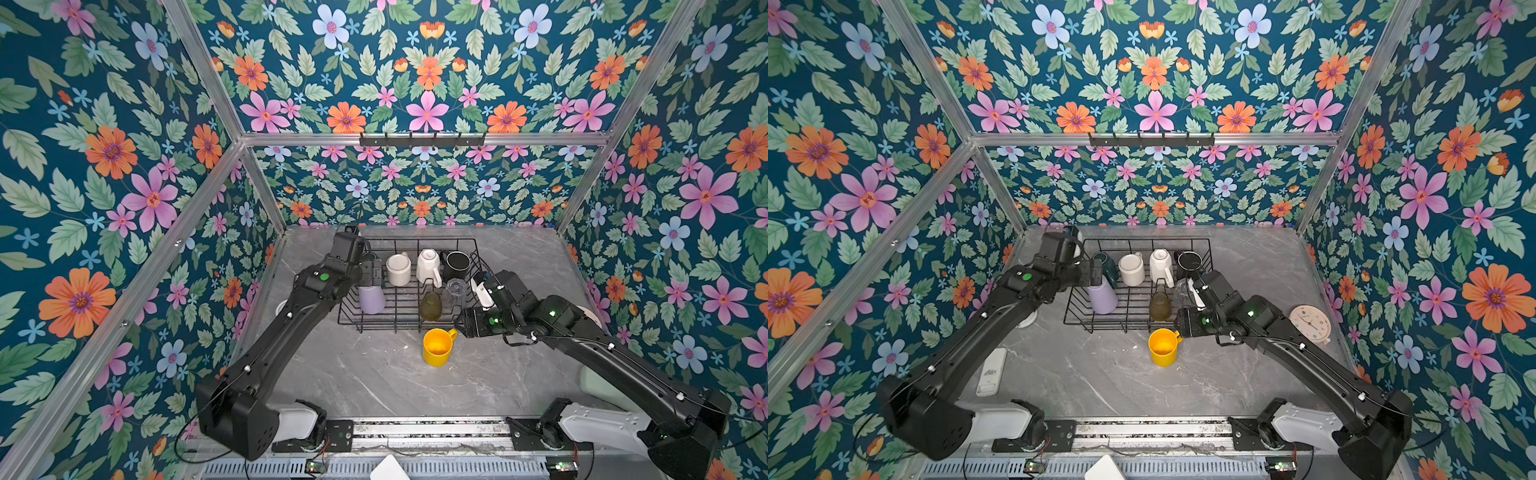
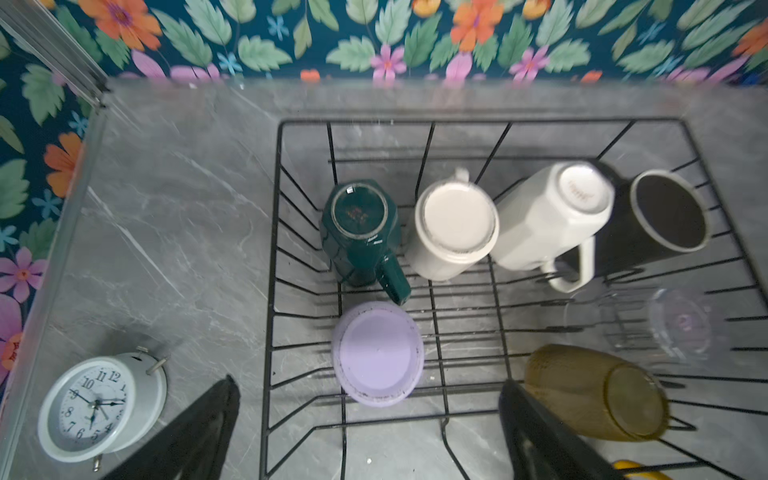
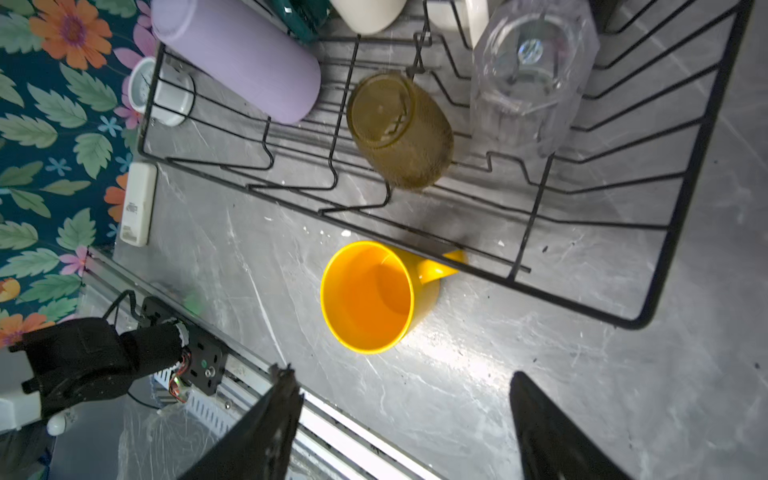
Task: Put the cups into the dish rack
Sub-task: 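Open the left gripper and lift away while the right gripper reaches to the yellow mug, then close the right gripper on the yellow mug's rim and lift it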
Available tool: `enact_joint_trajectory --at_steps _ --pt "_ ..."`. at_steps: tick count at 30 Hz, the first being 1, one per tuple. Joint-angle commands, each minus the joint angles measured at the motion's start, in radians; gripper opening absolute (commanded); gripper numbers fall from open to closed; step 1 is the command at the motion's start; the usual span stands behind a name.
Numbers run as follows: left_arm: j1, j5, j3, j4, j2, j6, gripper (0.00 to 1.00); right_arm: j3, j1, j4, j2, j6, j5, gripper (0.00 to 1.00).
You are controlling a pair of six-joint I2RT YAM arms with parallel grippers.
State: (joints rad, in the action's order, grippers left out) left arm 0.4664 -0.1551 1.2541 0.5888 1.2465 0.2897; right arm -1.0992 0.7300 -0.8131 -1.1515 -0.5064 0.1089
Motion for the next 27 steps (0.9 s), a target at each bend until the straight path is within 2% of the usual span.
enact_joint_trajectory --at_steps 1,6,14,20,27 --pt "0.000 -0.031 -0.074 -0.159 -0.125 0.018 1.00 0.024 0.032 -0.019 0.003 -0.056 -0.037 0.76" --pt "0.000 -0.034 -0.234 -0.302 -0.340 0.033 1.00 0.067 0.060 0.028 -0.025 -0.103 -0.012 0.68" --pt "0.000 -0.064 -0.405 -0.348 -0.574 0.083 1.00 0.081 0.088 0.081 -0.103 -0.125 -0.016 0.62" --pt "0.000 -0.081 -0.435 -0.333 -0.649 0.105 1.00 0.092 0.128 0.122 -0.172 -0.167 -0.059 0.58" --pt "0.000 -0.076 -0.414 -0.322 -0.664 0.114 1.00 0.088 0.148 0.136 -0.261 -0.175 -0.112 0.52"
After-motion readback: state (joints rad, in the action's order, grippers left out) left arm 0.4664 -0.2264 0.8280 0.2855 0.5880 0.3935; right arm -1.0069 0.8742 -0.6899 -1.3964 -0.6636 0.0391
